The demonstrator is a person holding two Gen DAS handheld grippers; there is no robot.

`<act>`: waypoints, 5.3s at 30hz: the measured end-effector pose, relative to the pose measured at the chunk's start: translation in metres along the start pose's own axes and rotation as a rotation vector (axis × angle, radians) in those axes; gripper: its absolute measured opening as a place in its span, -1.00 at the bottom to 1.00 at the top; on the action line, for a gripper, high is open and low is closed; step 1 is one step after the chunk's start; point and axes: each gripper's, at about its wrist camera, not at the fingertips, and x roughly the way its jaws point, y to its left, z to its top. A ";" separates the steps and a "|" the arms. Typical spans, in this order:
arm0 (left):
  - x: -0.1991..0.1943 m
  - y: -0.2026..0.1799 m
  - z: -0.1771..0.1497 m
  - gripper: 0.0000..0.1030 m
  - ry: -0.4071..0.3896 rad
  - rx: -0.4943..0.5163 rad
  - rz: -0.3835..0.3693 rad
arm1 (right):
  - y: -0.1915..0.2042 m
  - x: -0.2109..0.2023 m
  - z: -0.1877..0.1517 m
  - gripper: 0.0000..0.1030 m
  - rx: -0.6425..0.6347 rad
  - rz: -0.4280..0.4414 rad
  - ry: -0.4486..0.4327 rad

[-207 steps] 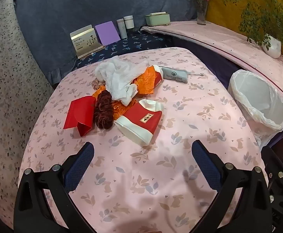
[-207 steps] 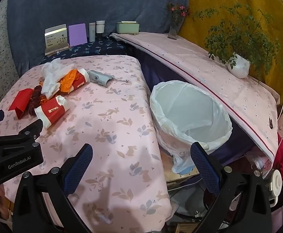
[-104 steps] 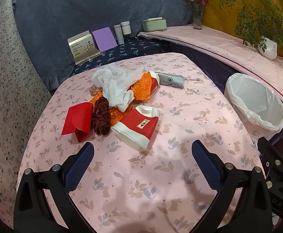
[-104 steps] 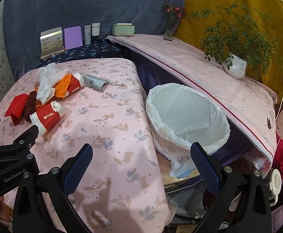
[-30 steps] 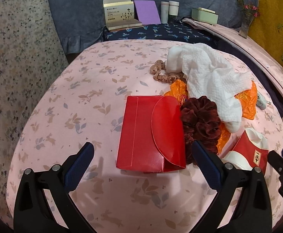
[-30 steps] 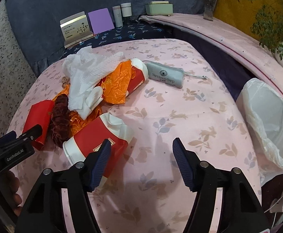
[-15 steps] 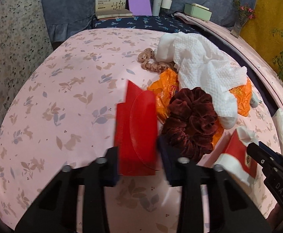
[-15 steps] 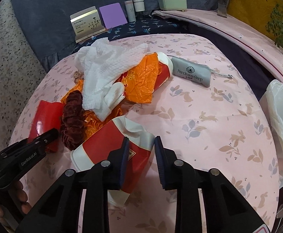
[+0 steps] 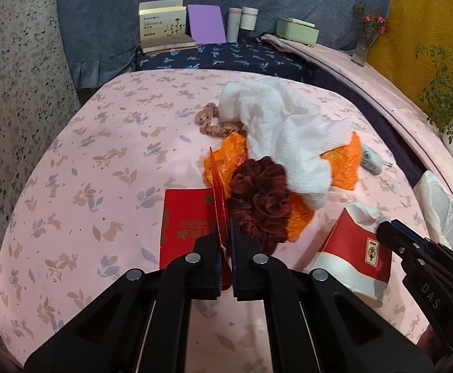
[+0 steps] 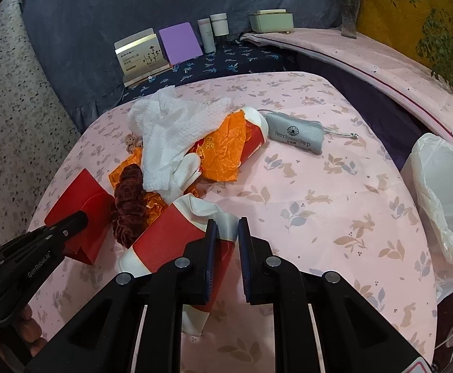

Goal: Collect trash
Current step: 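Carry the red envelope with the left tool while the right tool carries the cup over the bin, then open the left tool to drop the envelope while the right tool drops the cup into the bin, then move both open tools back from the bin to the trash pile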

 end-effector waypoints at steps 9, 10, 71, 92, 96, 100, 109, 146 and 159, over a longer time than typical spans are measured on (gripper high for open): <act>-0.030 -0.046 0.004 -0.93 -0.046 0.074 -0.043 | -0.037 -0.036 0.008 -0.73 0.066 -0.043 -0.087; -0.033 -0.052 0.004 -0.93 -0.050 0.084 -0.048 | -0.042 -0.040 0.008 -0.73 0.075 -0.048 -0.096; 0.017 -0.151 -0.053 -0.94 0.200 0.201 -0.190 | -0.191 -0.078 -0.022 -0.73 0.345 -0.218 -0.154; 0.009 -0.310 0.011 -0.97 0.064 0.387 -0.414 | -0.264 -0.095 -0.011 -0.73 0.410 -0.346 -0.211; 0.020 -0.338 0.010 -0.97 0.085 0.424 -0.451 | -0.287 -0.096 -0.011 -0.73 0.436 -0.384 -0.215; 0.032 -0.359 0.009 -0.97 0.108 0.451 -0.475 | -0.303 -0.095 -0.011 -0.73 0.454 -0.411 -0.215; 0.044 -0.377 0.006 -0.15 0.120 0.476 -0.483 | -0.321 -0.081 -0.008 -0.44 0.477 -0.416 -0.192; -0.002 -0.235 0.029 0.48 -0.031 0.250 -0.264 | -0.198 -0.100 0.015 0.00 0.306 -0.302 -0.237; 0.006 -0.133 0.028 0.71 -0.030 0.090 -0.098 | -0.129 -0.076 0.020 -0.01 0.221 -0.215 -0.190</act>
